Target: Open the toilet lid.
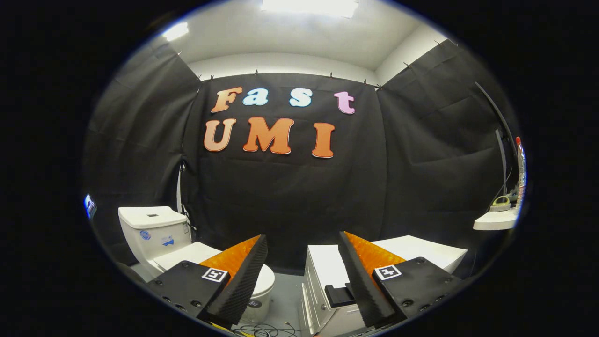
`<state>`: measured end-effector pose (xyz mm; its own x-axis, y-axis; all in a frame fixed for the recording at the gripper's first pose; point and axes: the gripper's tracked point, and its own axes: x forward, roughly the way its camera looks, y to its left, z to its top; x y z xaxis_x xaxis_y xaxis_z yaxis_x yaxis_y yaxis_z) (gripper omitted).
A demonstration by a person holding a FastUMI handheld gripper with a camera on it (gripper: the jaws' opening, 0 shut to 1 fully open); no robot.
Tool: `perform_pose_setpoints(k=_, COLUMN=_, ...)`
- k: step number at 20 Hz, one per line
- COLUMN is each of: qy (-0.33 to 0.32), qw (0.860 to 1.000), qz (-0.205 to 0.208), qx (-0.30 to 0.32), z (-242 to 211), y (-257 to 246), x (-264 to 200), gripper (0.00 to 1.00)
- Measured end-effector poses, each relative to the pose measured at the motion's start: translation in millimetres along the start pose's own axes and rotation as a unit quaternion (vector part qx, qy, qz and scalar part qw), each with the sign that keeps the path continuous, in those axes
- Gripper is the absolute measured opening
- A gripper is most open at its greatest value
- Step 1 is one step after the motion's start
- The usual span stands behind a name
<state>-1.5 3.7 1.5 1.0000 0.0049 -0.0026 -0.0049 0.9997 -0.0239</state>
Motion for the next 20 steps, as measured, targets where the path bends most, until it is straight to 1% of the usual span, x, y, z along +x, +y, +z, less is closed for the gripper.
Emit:
perform_pose_setpoints(k=7, qy=-0.006, qw=1.0, qz=0.004, qx=0.004, z=4.5, y=5.0, x=-2.3, gripper=0.98)
perform_pose_setpoints(k=10, qy=-0.003, qw=1.0, qz=-0.003, qx=0.007, z=4.4, y=11.8, x=2.8, gripper=0.98)
perform_pose_setpoints(k=13, qy=-0.021, qw=0.999, qz=-0.013, qx=0.027, z=26.9, y=34.9, x=24.8, gripper=0.98)
perform_pose_setpoints(k=15, qy=-0.041, qw=0.997, qz=0.0, qx=0.063, z=41.8, y=68.6, x=42.7, gripper=0.98)
perform_pose_setpoints(k=17, qy=-0.03, qw=0.994, qz=0.014, qx=0.105, z=30.8, y=103.9, x=55.9, gripper=0.98)
perform_pose_setpoints(k=19, qy=0.008, qw=0.989, qz=0.027, qx=0.145, z=-6.9, y=134.1, x=60.5, gripper=0.98)
perform_pose_setpoints(k=20, qy=0.021, qw=0.986, qz=0.027, qx=0.163, z=-28.9, y=143.9, x=63.5, gripper=0.98)
